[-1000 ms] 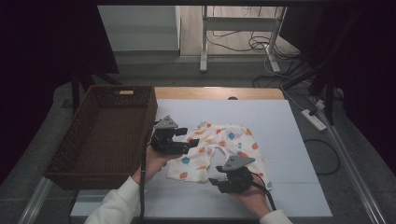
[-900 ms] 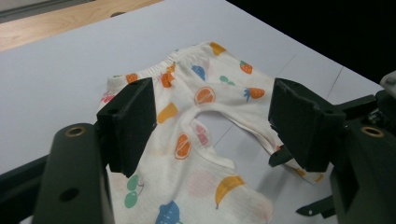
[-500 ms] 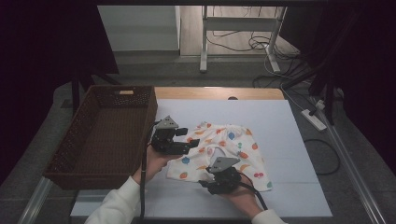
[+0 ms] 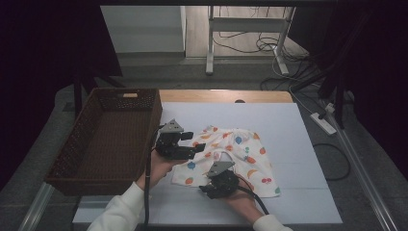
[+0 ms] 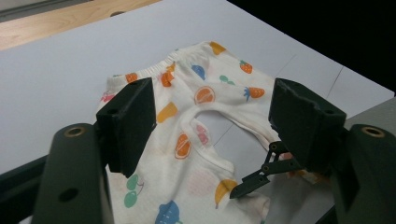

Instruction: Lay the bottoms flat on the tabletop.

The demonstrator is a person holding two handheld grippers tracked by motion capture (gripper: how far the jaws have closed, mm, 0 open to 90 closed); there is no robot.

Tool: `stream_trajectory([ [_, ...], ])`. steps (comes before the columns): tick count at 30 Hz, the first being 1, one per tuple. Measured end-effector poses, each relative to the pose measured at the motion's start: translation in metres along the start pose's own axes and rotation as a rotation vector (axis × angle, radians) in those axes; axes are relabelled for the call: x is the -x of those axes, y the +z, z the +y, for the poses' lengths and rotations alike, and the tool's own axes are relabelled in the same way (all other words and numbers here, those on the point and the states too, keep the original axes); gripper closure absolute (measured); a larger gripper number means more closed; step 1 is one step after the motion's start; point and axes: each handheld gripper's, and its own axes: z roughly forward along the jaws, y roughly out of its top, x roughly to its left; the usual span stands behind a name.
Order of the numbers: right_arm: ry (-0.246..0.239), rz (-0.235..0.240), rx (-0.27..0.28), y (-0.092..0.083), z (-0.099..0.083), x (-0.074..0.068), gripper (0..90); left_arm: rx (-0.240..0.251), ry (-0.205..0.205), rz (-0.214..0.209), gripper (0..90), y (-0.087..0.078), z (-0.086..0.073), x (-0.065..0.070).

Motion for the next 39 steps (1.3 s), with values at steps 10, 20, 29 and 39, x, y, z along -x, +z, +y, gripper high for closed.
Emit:
stream_trajectory([
  [10, -0.02, -0.017, -0.01, 0.0, 0.001, 0.0, 54.5, -0.002, -0.002, -0.001, 31.2, 0.0, 0.0, 0.0],
  [20, -0.016, -0.006, -0.032, -0.005, 0.002, 0.002, 83.2, 0.0, -0.008, -0.009, 31.2, 0.0, 0.0, 0.0],
  [29, 0.0, 0.047, -0.025, -0.014, 0.002, -0.002, 84.7, -0.005, -0.004, -0.005, 31.2, 0.001, -0.001, 0.0],
  [39, -0.001, 0.063, -0.025, -0.024, -0.001, -0.007, 84.6, -0.005, -0.002, -0.003, 31.2, 0.001, -0.001, 0.0],
])
